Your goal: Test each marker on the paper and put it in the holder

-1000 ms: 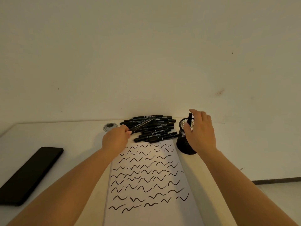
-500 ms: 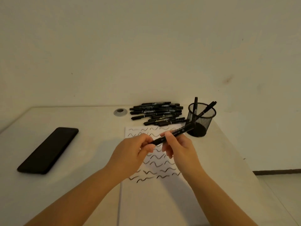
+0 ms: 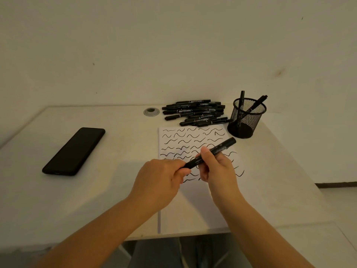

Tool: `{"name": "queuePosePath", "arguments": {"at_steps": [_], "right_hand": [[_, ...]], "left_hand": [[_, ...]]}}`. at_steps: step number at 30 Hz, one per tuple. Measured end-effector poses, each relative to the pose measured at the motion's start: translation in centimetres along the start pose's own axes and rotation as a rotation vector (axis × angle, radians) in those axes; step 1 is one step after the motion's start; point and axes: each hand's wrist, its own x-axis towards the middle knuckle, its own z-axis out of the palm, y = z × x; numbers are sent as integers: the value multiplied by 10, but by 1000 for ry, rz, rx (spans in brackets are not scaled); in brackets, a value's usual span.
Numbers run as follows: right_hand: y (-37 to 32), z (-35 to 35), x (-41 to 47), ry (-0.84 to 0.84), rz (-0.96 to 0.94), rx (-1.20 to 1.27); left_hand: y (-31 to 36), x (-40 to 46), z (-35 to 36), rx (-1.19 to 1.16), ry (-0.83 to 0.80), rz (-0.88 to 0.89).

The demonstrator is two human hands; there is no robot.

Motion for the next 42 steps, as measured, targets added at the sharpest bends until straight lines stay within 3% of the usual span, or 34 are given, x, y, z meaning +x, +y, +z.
{"name": "queuePosePath", "arguments": {"at_steps": [9,13,17,19,21,25,32,35,42], "right_hand": [[5,-7,-6,-131,-80,94],[6,-12,-4,-246,-106,182],[4,-15,-1,-336,-124,246],[4,-15,1,-329,-110,273],[5,-14,2,-251,-81,284],[5,-12,2,-93,-20,159],[-12,-26,10,-237,254,282],[-15,-28,13,-270,296,275],[-15,-34,17,-368,33,239]], "left_hand": [[1,-2,-7,-561,-289,-292],[4,-4,-9,-920,-428,-436],[6,-1,-18,-1384,-673,-700],[8,-1,-19,-1471,-710,-753],[9,2,-14,-1343,-590,-715],[7,11,-6,-601,-200,-370],[7,10,-11,484,55,393],[12,5,-13,458,26,344],[20,2,-13,-116,-170,58]]}}
